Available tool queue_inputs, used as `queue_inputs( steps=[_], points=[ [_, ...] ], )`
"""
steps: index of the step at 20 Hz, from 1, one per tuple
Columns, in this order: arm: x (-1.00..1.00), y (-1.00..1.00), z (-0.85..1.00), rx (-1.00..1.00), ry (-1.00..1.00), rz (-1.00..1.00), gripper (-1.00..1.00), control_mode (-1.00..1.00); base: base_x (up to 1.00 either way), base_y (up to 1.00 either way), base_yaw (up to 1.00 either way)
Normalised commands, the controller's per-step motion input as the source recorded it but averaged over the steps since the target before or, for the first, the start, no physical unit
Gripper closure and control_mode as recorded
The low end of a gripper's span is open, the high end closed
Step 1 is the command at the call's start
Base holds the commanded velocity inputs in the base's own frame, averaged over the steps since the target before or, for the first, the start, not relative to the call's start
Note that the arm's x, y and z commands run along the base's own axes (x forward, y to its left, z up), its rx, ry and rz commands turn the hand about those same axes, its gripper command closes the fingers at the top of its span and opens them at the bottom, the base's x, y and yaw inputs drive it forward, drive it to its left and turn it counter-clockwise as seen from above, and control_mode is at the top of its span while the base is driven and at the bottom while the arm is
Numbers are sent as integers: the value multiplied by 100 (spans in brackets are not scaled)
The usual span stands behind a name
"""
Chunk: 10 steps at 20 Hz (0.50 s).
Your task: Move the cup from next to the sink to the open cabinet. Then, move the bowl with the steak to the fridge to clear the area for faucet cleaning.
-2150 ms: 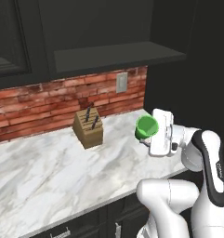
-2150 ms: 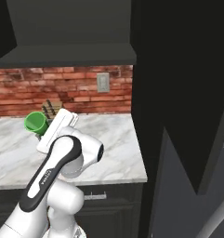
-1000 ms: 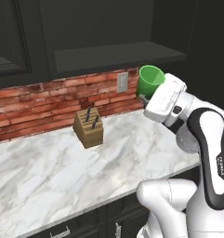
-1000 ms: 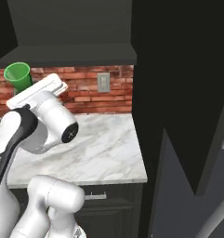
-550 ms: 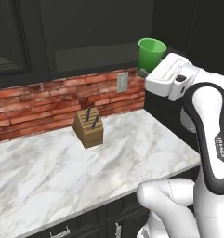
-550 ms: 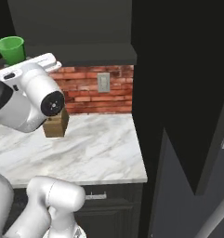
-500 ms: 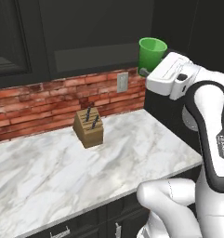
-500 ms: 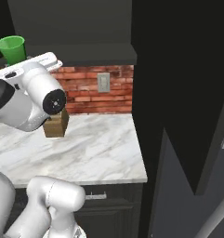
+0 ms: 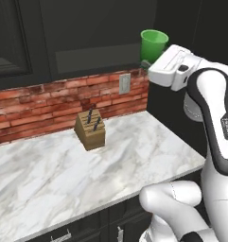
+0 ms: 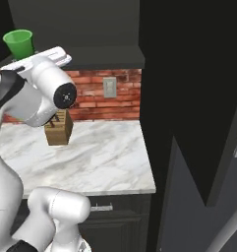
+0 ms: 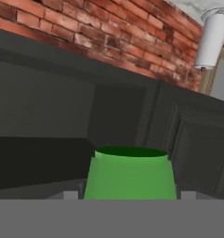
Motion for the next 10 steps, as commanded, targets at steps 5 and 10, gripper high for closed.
queue_inputs(
  steps=[5, 10],
  points=[
    [98, 0, 3, 2, 25, -4, 100, -100, 0, 0, 0],
    [98, 0, 0, 0, 21, -2, 100, -100, 0, 0, 0]
  ],
)
